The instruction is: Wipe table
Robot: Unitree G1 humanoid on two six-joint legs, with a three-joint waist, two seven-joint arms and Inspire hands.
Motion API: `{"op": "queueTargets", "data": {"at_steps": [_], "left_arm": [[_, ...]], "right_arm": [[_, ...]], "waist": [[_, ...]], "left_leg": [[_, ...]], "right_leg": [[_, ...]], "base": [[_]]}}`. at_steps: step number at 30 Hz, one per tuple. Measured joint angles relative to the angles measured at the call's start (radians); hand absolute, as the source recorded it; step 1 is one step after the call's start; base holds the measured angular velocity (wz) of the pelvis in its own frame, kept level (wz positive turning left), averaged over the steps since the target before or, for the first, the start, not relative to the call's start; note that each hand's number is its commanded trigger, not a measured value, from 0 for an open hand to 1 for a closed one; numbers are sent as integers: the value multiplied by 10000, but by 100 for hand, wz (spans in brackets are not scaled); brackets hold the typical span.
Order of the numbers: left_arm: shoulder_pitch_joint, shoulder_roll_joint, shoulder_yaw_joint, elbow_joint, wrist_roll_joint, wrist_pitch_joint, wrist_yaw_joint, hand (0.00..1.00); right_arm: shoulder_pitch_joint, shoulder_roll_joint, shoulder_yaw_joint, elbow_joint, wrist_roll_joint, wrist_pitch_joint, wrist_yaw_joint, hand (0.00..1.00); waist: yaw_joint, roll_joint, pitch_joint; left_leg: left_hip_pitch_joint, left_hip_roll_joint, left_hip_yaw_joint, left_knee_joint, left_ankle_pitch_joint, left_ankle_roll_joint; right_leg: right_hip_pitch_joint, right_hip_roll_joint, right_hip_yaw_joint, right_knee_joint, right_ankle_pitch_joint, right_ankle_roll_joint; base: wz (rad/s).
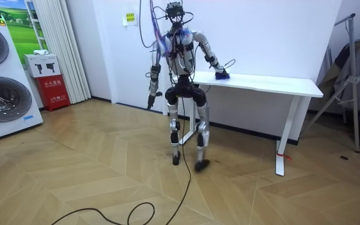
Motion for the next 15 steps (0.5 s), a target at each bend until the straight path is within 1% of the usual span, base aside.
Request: {"op": "queueTargets", "data": {"at_steps": [1,2,3,4,5,6,7,8,9,10,11,12,13,14,15], "left_arm": [[-12,123,164,-311,280,-135,52,0],[12,198,275,-382,348,-236,86,0],[47,371,500,-409,356,-317,122,0],[33,534,580,-401,337,-276,137,0],[8,637,568,-408,291,-262,143,0],[-131,767,520,-399,82,-244,173,0],[-327,765,401,-371,-152,-238,215,0],[-463,756,267,-332,-322,-245,220,0],[-790,716,93,22,-577,-301,216,0],[-1057,624,33,270,-680,-304,191,0],[-1133,591,-13,305,-695,-305,189,0],[-1189,594,-213,380,-654,-337,144,0],[-1167,595,-379,390,-659,-422,105,0],[-1155,481,-478,428,-659,-402,98,0],[-1041,342,-720,239,-670,-393,-24,0]], "right_arm": [[619,-149,-152,43,287,0,-226,100],[777,-176,-154,96,378,0,-287,100],[999,-193,-107,131,459,8,-358,100],[1144,-187,-41,119,501,39,-360,100],[1189,-163,-14,114,509,58,-362,100],[1113,-84,23,11,456,177,-349,100],[922,-68,269,5,329,280,-313,100],[779,-55,443,-48,233,356,-273,100],[347,25,836,-79,-66,626,-167,100],[-260,157,1206,-330,-559,1152,4,100],[-652,227,1529,-467,-814,1462,112,100],[-1443,324,2243,-684,-1525,1904,449,100],[-2142,449,2754,-1009,-2394,2017,788,100],[-2415,452,2921,-1152,-2750,1972,921,100],[-2936,500,3158,-1436,-3203,1959,1120,100]], "waist": [[141,51,-75],[161,85,-96],[165,93,-107],[145,85,-108],[97,90,-111],[16,74,-126],[25,63,-130],[67,64,-130],[265,54,-124],[457,27,-119],[548,16,-116],[850,19,-113],[1009,3,-82],[1097,156,-93],[1297,284,13]], "left_leg": [[95,414,516,84,-84,-131],[136,674,841,174,-147,-237],[86,1190,1313,483,-277,-435],[-122,1650,1419,962,-437,-611],[-265,1895,1363,1224,-517,-694],[-579,2300,1226,1718,-615,-844],[-773,2606,1103,2115,-718,-1021],[-827,2767,1081,2294,-757,-1121],[-851,3090,1126,2524,-772,-1380],[-819,3424,1298,2588,-658,-1662],[-806,3581,1402,2572,-558,-1832],[-798,3918,1587,2503,-333,-2211],[-857,4125,1602,2419,-62,-2554],[-930,4258,1439,2312,36,-2665],[-979,4097,719,1913,303,-2509]], "right_leg": [[-24,-496,137,50,79,27],[-56,-673,170,-6,184,55],[-154,-930,268,-392,461,108],[-179,-995,260,-1058,805,152],[-142,-988,217,-1387,990,158],[-33,-970,44,-1875,1390,180],[59,-969,9,-2187,1732,273],[61,-947,-23,-2283,1848,323],[19,-870,-21,-2299,2022,312],[-65,-653,44,-2243,2090,296],[-171,-490,87,-2242,2108,278],[-381,-63,-73,-2119,2099,256],[-498,295,-573,-1846,1794,363],[-572,379,-868,-1651,1446,414],[-995,587,-957,-1116,1006,50]], "base": [[35],[-24],[-39],[-33],[-9],[0],[0],[-27],[-52],[-67],[-88],[-82],[-73],[-49],[-30]]}}
